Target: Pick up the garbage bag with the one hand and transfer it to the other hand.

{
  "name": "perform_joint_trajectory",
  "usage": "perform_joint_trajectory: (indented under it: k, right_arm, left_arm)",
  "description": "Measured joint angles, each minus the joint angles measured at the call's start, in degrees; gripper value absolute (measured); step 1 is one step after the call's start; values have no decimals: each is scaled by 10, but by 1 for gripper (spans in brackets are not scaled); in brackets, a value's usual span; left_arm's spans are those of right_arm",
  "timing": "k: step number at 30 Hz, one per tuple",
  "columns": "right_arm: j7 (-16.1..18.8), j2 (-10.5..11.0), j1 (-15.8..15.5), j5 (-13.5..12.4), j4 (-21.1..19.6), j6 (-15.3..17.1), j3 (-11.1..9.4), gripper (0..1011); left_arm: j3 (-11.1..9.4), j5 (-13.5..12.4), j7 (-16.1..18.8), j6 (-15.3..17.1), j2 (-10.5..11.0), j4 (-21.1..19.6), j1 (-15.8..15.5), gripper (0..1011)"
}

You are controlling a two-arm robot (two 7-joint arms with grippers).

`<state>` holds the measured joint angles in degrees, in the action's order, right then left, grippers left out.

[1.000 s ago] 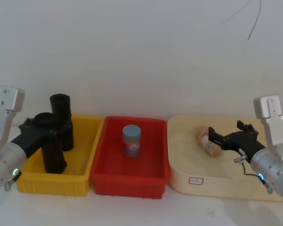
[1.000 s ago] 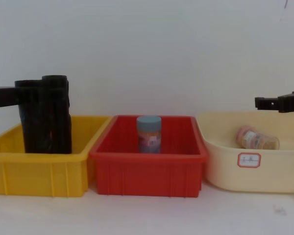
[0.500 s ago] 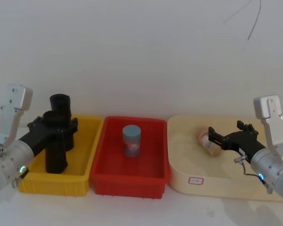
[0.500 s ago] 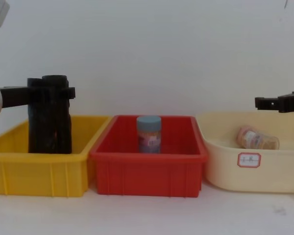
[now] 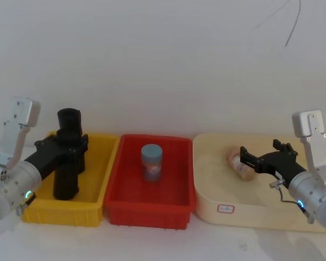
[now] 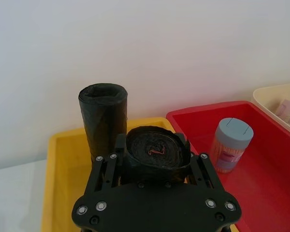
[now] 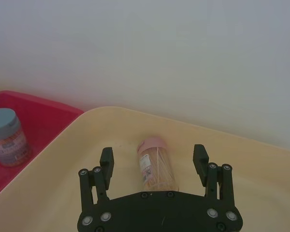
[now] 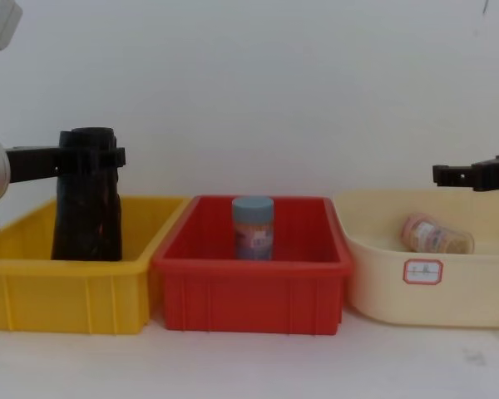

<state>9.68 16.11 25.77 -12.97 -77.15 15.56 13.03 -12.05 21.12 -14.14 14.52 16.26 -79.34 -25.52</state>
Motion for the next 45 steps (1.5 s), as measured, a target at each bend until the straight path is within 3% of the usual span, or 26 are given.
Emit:
perform_joint_trajectory:
  k: [45]
  right_arm:
    - [0,0,0,0,0,0,0,1001]
  left_arm:
    - [-1,0,-2,-2,-1,4,-3,564]
